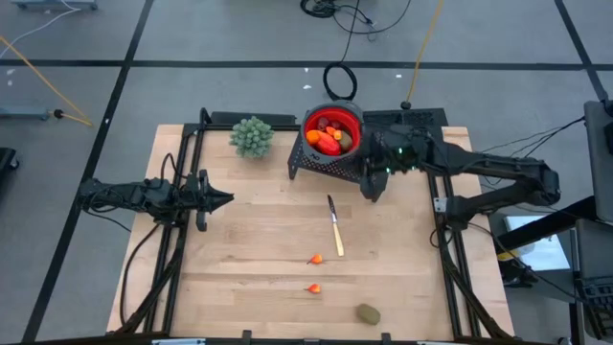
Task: Pick & Place Fruit
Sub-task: Put the green kiwi into the red strainer bowl on the shelf
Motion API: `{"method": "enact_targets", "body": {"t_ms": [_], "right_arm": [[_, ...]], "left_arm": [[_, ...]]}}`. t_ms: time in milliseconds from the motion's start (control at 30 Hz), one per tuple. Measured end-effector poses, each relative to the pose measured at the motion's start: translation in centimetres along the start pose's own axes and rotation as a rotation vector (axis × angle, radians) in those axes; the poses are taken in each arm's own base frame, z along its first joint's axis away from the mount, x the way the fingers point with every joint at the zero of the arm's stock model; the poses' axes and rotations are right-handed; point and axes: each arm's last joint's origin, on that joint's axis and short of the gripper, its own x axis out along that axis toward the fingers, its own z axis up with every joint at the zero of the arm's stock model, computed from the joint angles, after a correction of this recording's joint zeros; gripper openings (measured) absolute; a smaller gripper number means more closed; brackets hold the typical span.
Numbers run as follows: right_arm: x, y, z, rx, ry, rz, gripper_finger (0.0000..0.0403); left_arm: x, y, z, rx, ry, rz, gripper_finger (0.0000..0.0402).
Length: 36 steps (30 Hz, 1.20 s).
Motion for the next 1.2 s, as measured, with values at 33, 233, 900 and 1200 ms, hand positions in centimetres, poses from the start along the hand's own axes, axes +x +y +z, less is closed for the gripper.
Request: {"method": "enact_targets", "body": {"t_ms": [33,233,900,1200], "right_arm": [[0.0,0.7,0.0,-0.002,0.0,0.015,0.0009],[0.3,5.0,-0.6,-0.01,0.02,0.073,0.0002],[-3.3,17.0,-4.6,-0.167,0.148,0.413,0.0001],[-5.1,18.4,-7.3,-0.144,0.467,0.667,0.0001]], "left_arm": [[0.0,0.0,0.0,0.0,0.0,0.0,0.0026],[0.0,0.0,0.0,0.0,0.0,0.0,0.0026],[0.0,0.0,0.0,-0.002,-0.002,-0.001,0.0026],[0.0,0.0,0.0,-0.047,-0.002,-0.001,0.0026]]}}
